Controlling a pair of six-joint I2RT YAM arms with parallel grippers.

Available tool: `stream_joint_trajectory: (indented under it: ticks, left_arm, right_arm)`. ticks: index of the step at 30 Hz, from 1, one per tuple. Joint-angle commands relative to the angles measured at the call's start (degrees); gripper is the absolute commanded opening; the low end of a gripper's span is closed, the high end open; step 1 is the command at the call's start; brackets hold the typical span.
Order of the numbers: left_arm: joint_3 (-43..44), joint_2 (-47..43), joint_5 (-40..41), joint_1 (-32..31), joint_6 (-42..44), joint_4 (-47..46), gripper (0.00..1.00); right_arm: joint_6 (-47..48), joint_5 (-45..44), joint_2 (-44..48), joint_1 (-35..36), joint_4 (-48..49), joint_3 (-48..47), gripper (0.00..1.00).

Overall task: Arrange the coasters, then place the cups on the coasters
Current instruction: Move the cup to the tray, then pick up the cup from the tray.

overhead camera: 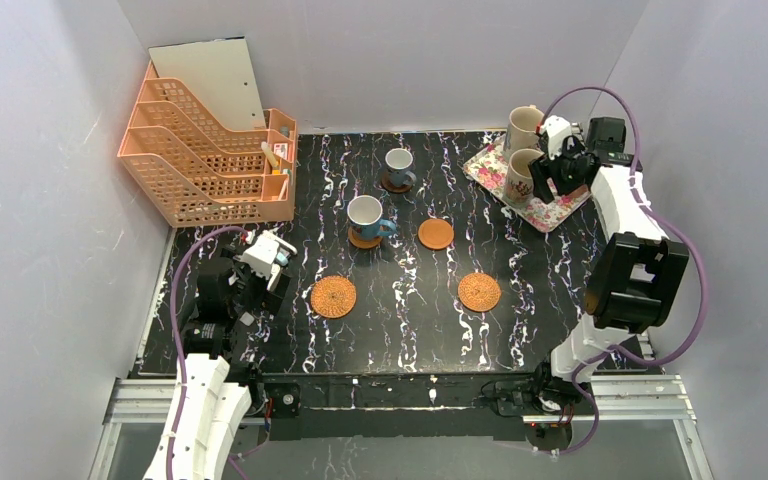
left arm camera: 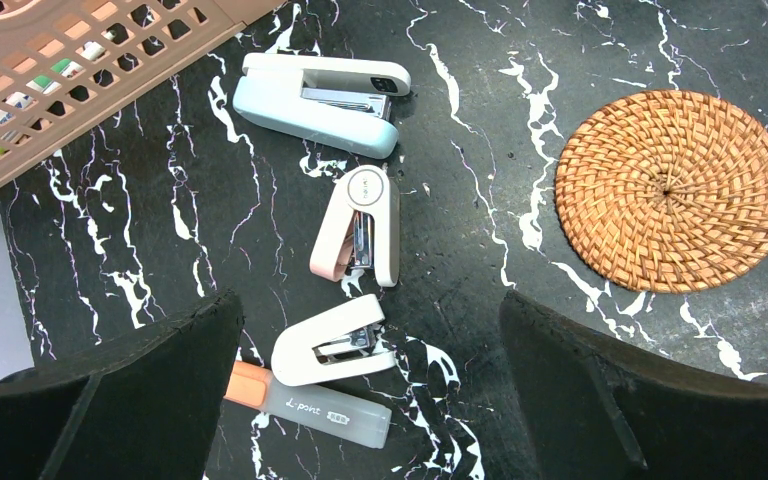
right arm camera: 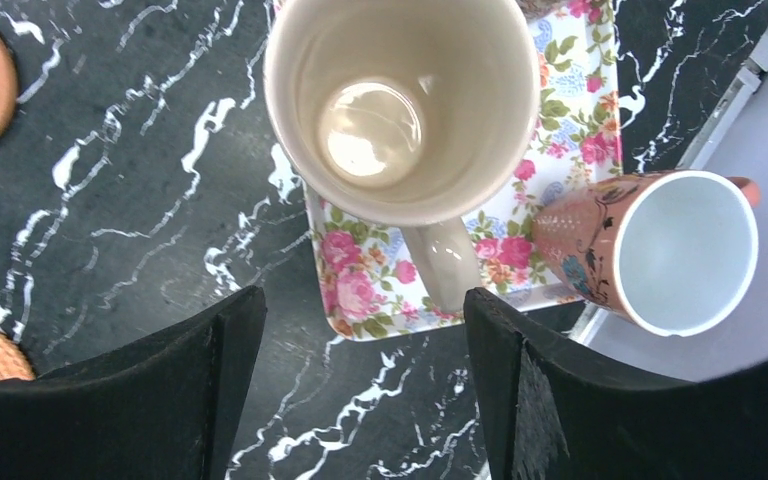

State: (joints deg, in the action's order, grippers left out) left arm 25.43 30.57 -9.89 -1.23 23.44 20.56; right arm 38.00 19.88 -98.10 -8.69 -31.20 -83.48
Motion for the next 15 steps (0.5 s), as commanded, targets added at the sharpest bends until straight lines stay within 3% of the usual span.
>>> stream_joint_trajectory:
  ticks: [1,15]
  left_arm:
    - [0.06,-0.36,-0.29,0.18,0.20,0.03,0.98]
    - [-0.03,-0.41,-0.02,0.18,0.11,-0.08,0.98]
  right_arm:
    - [5.50,1.25,-1.35,-1.58,-0.26,-2.48,0.80]
    - [12.57,9.09,-6.57,-4.40,0.17,-5.69,0.76]
